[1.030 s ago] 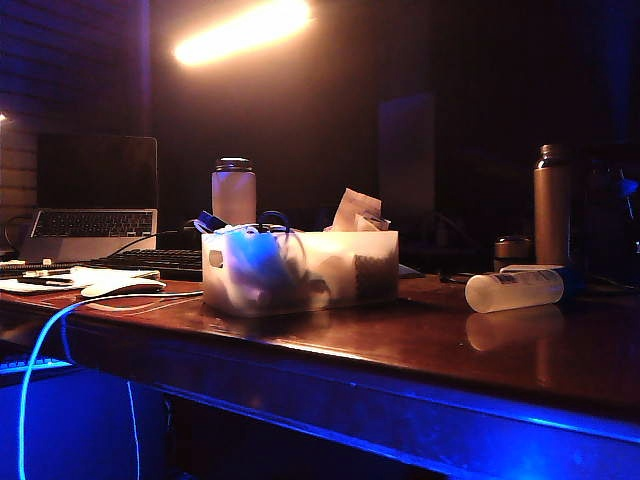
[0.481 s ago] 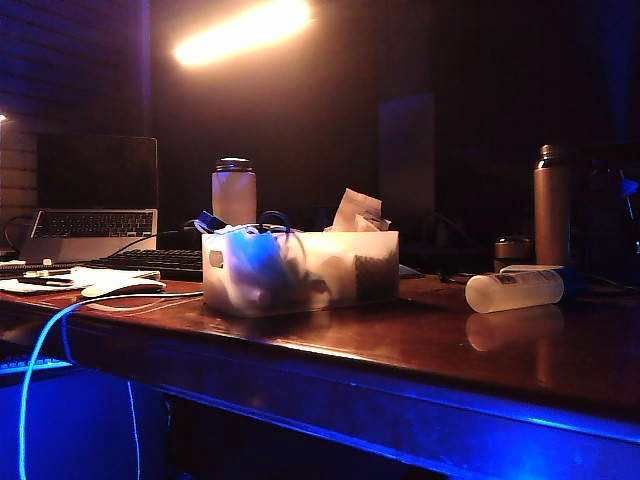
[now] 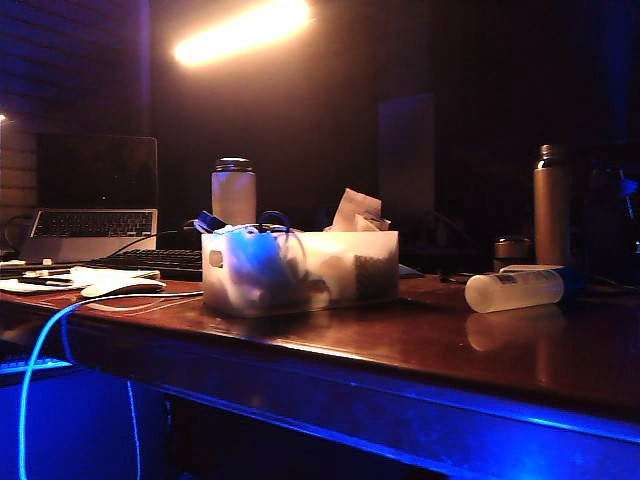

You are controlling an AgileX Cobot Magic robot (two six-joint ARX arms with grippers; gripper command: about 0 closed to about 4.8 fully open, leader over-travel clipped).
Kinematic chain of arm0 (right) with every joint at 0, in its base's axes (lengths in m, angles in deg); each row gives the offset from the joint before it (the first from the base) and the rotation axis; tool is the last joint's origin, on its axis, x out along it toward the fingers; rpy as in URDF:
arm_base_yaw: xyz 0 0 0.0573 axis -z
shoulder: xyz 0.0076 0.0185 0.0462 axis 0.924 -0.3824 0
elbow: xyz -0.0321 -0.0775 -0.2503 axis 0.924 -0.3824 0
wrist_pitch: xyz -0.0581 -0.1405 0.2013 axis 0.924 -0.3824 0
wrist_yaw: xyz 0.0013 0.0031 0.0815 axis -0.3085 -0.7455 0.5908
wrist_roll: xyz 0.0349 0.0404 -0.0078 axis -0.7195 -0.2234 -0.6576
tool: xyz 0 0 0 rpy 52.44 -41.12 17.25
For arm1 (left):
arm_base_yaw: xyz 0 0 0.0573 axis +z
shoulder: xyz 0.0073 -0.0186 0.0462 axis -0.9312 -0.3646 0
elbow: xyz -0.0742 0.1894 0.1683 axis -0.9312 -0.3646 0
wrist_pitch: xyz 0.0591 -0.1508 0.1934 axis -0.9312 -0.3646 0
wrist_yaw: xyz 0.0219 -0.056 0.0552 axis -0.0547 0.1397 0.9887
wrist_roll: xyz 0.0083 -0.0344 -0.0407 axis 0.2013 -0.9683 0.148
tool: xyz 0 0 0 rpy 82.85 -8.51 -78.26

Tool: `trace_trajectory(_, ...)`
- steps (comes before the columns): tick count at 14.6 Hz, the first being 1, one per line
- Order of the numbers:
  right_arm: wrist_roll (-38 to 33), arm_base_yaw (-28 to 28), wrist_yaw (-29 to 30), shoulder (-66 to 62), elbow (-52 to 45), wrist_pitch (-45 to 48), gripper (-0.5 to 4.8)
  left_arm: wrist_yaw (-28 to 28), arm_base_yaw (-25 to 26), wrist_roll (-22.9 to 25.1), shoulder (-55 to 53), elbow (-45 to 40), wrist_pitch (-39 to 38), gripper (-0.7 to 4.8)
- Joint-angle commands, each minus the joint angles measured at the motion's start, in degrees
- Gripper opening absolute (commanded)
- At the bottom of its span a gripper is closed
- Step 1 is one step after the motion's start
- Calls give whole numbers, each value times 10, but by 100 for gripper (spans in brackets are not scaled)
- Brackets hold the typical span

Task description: Pick up the liquid glue and place it into the translucent box.

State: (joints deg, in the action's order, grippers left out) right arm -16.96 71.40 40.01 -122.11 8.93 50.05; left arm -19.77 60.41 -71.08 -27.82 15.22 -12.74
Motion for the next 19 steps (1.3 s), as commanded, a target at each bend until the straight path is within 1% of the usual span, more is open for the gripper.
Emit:
trace_trajectory(1,-143,-1,83,-155,81,6,-2,-1,-33,2,3,5,10,-5)
trace_trajectory(2,-197,-1,86,-207,104,6,-2,-1,-40,2,3,5,11,-5)
trace_trajectory(3,-259,-1,84,-249,114,8,-1,-1,-54,2,3,5,12,-5)
trace_trajectory(4,-317,-1,85,-283,116,9,-1,0,-56,2,3,5,14,-5)
trace_trajectory(5,-349,-1,91,-317,116,12,-1,1,-56,4,3,5,17,-5)
trace_trajectory(8,-393,-8,124,-393,116,14,-1,1,-57,4,3,5,31,-5)
trace_trajectory(9,-390,-8,153,-412,116,31,-1,1,-57,4,3,5,35,-5)
trace_trajectory(10,-391,-13,165,-427,116,49,11,1,-57,4,2,5,38,-5)
trace_trajectory(11,-392,-17,165,-439,116,62,153,1,-57,4,2,5,38,-5)
trace_trajectory(12,-394,-23,159,-447,116,73,440,0,-58,4,2,5,39,-5)
trace_trajectory(13,-397,-27,154,-450,116,76,479,0,-58,4,2,5,39,-5)
trace_trajectory(16,-387,-49,101,-454,124,65,479,-2,-58,4,2,5,38,-5)
trace_trajectory(19,-318,-70,36,-455,153,9,479,-5,-59,4,3,5,37,-5)
